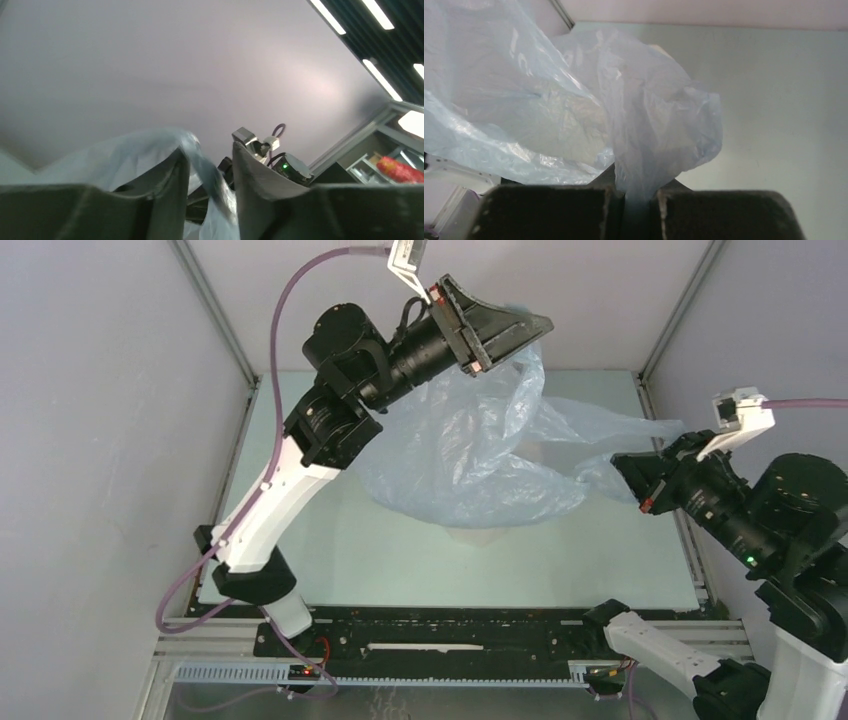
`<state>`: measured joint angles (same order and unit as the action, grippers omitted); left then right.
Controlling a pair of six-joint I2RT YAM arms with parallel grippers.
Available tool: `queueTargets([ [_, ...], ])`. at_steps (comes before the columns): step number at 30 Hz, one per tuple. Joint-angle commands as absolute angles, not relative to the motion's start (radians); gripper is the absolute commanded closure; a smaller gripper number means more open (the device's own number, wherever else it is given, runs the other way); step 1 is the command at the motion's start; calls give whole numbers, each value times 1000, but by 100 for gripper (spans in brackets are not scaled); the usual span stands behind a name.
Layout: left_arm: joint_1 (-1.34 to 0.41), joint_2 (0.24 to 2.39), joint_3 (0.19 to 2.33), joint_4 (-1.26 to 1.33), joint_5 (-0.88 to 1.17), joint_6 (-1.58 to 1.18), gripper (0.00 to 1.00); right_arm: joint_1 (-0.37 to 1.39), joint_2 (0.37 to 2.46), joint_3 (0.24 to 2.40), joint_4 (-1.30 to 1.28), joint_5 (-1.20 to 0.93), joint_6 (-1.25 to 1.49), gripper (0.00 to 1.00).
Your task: Put the trash bags into the trash bin
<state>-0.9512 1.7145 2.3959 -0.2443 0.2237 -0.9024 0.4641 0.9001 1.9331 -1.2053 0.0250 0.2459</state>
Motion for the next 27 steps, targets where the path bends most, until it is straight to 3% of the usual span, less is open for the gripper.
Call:
queueTargets([
  [1, -900, 1558, 2182, -304, 168, -861, 42, 457, 854, 1848, -1180, 71, 241, 100],
  [4, -866, 1437, 2058, -348, 130, -802, 19, 457, 860, 1803, -1134, 92, 287, 100],
  [8, -801, 1295, 2020, -501, 76, -713, 1, 456, 900, 1801, -1114, 100, 308, 100],
  [15, -662, 1104, 1996, -824, -56, -655, 0, 447, 926, 1803, -1090, 96, 317, 100],
  [18, -632, 988, 1880, -941, -126, -660, 0, 443, 927, 1793, -1075, 89, 324, 100],
  [27, -632, 749, 1349, -760, 374, -791, 0, 437, 945, 1789, -1031, 75, 328, 100],
])
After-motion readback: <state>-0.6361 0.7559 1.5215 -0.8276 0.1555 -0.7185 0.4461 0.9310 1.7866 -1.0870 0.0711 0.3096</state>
